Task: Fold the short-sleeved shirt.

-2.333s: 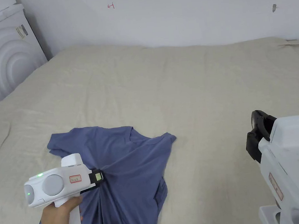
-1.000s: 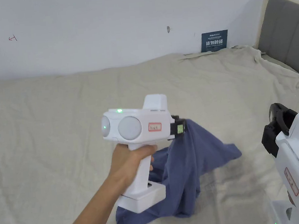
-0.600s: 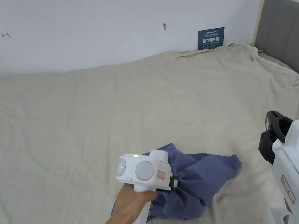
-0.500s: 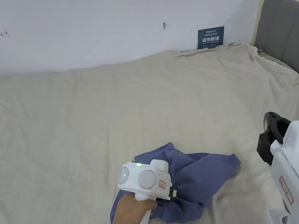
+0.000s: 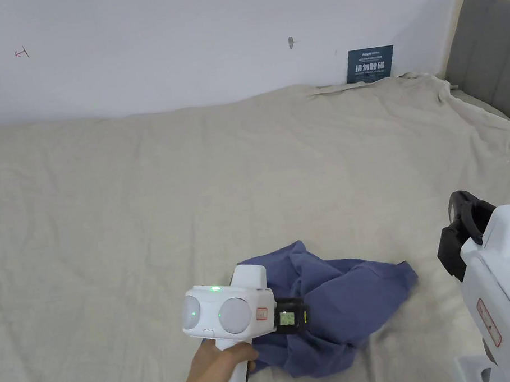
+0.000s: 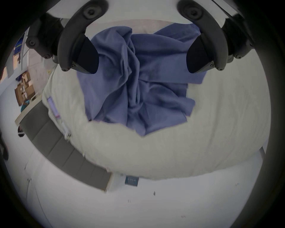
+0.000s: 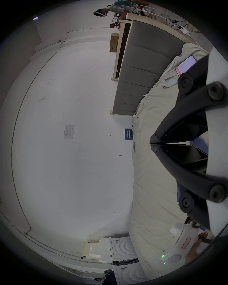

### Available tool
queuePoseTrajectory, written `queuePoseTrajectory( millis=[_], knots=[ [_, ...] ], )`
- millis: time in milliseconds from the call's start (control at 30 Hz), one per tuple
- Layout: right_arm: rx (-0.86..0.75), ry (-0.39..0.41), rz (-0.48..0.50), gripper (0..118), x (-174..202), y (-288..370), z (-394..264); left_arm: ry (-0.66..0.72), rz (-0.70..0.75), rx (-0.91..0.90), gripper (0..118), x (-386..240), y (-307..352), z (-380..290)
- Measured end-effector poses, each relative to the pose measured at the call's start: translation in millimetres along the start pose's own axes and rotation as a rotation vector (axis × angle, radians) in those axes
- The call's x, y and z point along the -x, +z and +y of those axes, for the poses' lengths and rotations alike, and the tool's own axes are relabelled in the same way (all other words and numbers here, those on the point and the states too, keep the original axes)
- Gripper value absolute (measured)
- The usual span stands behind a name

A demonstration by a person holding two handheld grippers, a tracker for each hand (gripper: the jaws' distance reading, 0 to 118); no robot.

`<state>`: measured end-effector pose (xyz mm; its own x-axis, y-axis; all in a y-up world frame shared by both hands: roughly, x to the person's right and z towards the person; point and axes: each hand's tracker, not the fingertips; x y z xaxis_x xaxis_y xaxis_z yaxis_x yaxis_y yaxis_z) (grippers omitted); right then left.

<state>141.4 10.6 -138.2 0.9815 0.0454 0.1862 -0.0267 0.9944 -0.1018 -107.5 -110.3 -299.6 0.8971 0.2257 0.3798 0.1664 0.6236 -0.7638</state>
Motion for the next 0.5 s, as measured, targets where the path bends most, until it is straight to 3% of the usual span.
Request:
queuePoseTrajectory(
  millis=[300,500],
  knots=[
    [-0.029,-0.002,0.018,0,11.7,8.6,13.3,-0.009,0.063,-0.368,116,6.7,108.1,20.0],
    [-0.041,0.005,0.028,0,10.2,9.1,11.9,0.004,0.202,-0.606,110,19.3,154.3,15.9]
  ],
)
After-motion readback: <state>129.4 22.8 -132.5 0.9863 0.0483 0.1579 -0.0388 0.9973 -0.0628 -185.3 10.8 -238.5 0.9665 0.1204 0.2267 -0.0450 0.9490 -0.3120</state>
